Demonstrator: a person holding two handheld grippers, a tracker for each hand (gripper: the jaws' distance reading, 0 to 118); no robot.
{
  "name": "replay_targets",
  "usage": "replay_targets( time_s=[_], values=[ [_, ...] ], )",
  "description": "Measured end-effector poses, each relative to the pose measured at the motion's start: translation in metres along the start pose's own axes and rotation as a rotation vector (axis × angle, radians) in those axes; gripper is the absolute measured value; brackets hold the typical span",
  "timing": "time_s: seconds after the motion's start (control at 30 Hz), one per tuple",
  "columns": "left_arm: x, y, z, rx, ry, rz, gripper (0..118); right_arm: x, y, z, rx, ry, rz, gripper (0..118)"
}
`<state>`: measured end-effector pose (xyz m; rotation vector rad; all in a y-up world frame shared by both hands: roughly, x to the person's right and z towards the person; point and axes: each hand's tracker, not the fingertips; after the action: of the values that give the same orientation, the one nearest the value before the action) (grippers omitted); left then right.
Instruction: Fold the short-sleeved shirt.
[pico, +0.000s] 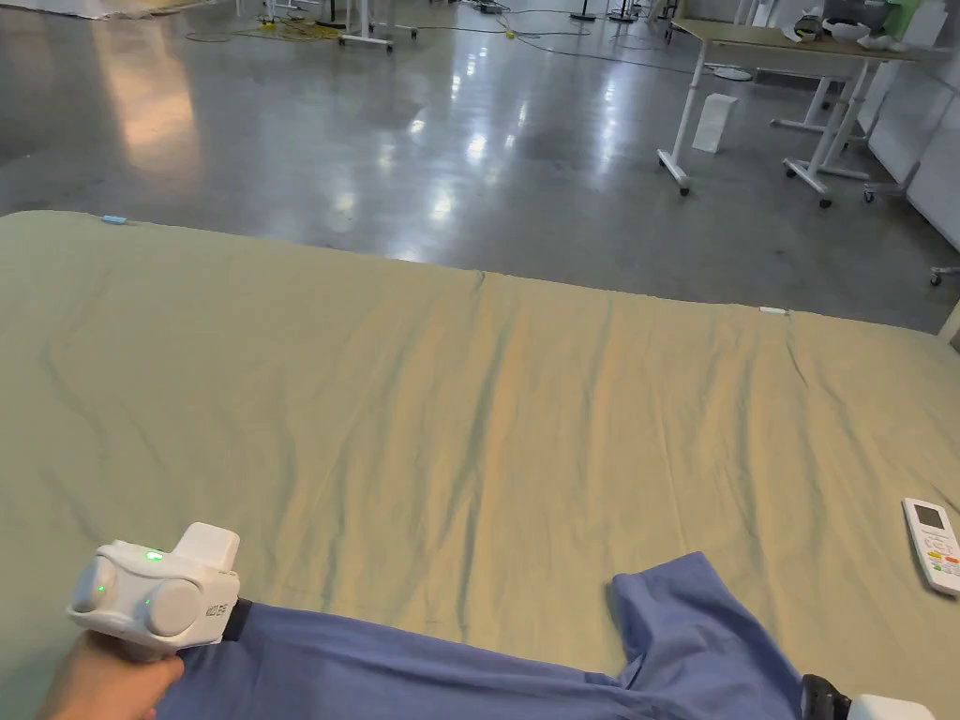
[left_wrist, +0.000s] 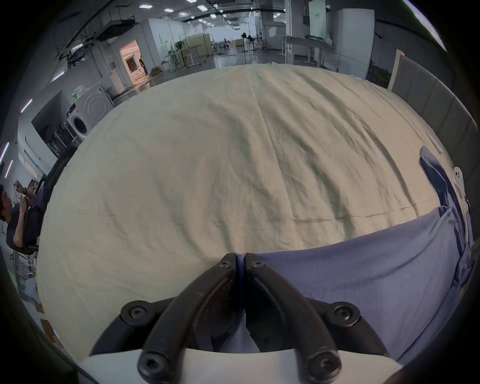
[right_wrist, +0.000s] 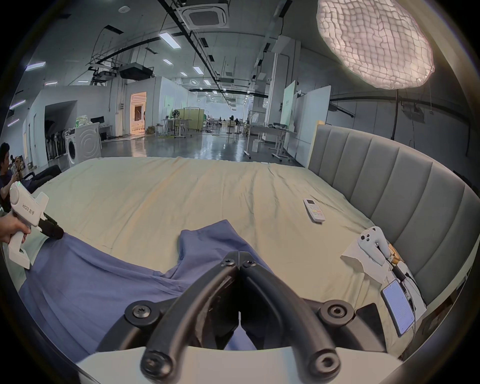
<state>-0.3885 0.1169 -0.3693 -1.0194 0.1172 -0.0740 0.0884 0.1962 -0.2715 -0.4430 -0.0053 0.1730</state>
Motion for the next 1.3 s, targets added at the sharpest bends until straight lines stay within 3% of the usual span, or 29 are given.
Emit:
replay_targets(
  time_s=[0.2, 0.27, 0.3, 0.33, 0.43, 0.6, 0.7, 0.8, 0.87, 0.9, 0.93, 1.03, 1.13, 1.3],
  values=[
    [-0.024, -0.012, 0.018, 0.068, -0.039, 0.081, 6, 0.037, 0.013, -0.057, -0.191, 0.062, -0.012, 3],
    [-0.026, -0.014, 0.025, 0.081, -0.050, 0.104, 6, 0.050, 0.012, -0.086, -0.309, 0.098, -0.039, 24],
    [-0.030, -0.015, 0.025, 0.095, -0.051, 0.105, 6, 0.051, 0.012, -0.103, -0.376, 0.127, -0.021, 42],
    [-0.031, -0.015, 0.027, 0.100, -0.049, 0.103, 6, 0.052, 0.013, -0.115, -0.434, 0.136, 0.002, 49],
    [-0.031, -0.018, 0.039, 0.127, -0.056, 0.116, 6, 0.051, 0.009, -0.147, -0.509, 0.170, 0.067, 53],
    [-0.033, -0.022, 0.051, 0.152, -0.055, 0.126, 6, 0.054, -0.001, -0.194, -0.576, 0.141, 0.060, 69],
    [-0.033, -0.024, 0.054, 0.160, -0.052, 0.121, 6, 0.050, -0.001, -0.199, -0.589, 0.147, 0.060, 68],
    [-0.037, -0.025, 0.054, 0.154, -0.051, 0.128, 6, 0.048, -0.007, -0.207, -0.617, 0.153, 0.059, 57],
    [-0.034, -0.025, 0.056, 0.160, -0.048, 0.133, 6, 0.046, -0.004, -0.201, -0.606, 0.147, 0.054, 36],
    [-0.034, -0.025, 0.056, 0.159, -0.049, 0.132, 6, 0.043, 0.000, -0.194, -0.591, 0.146, 0.047, 9],
    [-0.034, -0.026, 0.057, 0.163, -0.050, 0.130, 6, 0.042, -0.001, -0.192, -0.580, 0.159, 0.045, 1],
    [-0.032, -0.027, 0.061, 0.168, -0.051, 0.128, 6, 0.045, -0.002, -0.195, -0.583, 0.180, 0.021, 1],
    [-0.033, -0.030, 0.070, 0.181, -0.064, 0.146, 6, 0.054, 0.005, -0.178, -0.508, 0.193, -0.065, 0],
    [-0.041, -0.040, 0.090, 0.211, -0.090, 0.168, 6, 0.072, 0.020, -0.143, -0.441, 0.213, -0.073, 0]
  ],
)
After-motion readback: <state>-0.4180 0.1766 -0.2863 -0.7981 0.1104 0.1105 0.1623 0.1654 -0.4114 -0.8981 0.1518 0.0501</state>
